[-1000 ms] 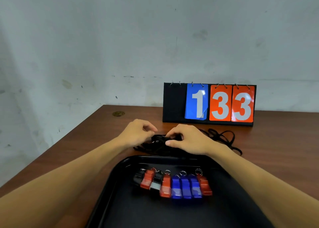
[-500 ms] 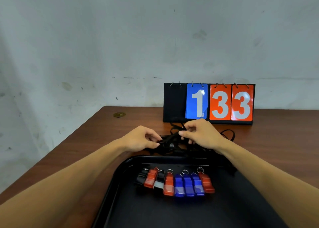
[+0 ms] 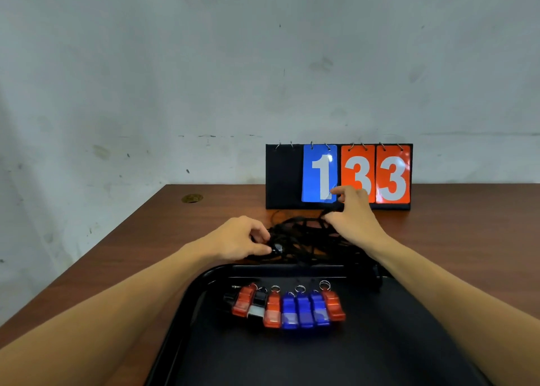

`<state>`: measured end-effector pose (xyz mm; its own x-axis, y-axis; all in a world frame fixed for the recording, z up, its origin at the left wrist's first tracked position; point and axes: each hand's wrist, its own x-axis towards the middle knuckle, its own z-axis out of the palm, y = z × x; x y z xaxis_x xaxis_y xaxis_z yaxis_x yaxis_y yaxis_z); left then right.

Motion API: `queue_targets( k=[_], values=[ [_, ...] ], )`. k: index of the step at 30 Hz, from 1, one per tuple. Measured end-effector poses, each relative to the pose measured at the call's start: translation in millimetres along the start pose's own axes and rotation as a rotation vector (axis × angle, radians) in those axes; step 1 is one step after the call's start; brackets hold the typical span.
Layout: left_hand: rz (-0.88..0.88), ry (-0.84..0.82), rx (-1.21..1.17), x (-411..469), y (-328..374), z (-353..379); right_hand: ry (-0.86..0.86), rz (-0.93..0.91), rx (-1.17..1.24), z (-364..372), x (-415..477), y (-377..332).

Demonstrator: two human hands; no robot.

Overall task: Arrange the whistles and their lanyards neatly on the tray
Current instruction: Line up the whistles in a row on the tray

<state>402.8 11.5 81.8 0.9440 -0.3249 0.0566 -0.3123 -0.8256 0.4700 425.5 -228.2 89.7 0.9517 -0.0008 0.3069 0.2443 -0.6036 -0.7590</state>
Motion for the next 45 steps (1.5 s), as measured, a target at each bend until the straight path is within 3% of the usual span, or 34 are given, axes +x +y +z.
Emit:
queue_targets(
  k=[6, 8, 12, 16, 21, 28, 35, 41, 45],
  values=[
    [0.028, -0.022, 0.197, 3.9, 8.1, 7.4, -0.394, -0.090, -0.204, -1.1, -16.1, -10.7],
    [0.011, -0.020, 0.171, 2.6, 9.3, 5.2, -0.431, -0.093, -0.225, -2.2, -20.9, -11.1],
    [-0.016, 0.000, 0.102, -4.9, 13.2, -7.1, -0.337, -0.134, -0.206, -4.9, -29.0, -13.2],
    [-0.012, 0.102, 0.082, -15.3, 17.0, -18.3, -0.196, -0.298, -0.137, -1.3, -42.0, -38.1],
    [0.031, 0.232, 0.099, -27.0, 17.4, -22.3, -0.214, -0.479, -0.274, 21.0, -45.2, -63.5],
    [0.036, 0.382, 0.084, -39.2, 9.5, -25.2, -0.383, -0.393, -0.480, 34.0, -38.5, -64.4],
    [0.023, 0.291, 0.033, -43.7, 2.1, -17.8, -0.252, -0.297, -0.339, 23.2, -42.2, -50.4],
    [-0.001, 0.324, 0.078, -56.7, 4.8, -16.7, -0.274, -0.184, -0.560, 21.8, -40.6, -38.0],
    [0.043, 0.368, 0.095, -59.8, 8.4, -17.3, -0.149, -0.277, -0.315, 24.6, -41.4, -47.7]
  ],
)
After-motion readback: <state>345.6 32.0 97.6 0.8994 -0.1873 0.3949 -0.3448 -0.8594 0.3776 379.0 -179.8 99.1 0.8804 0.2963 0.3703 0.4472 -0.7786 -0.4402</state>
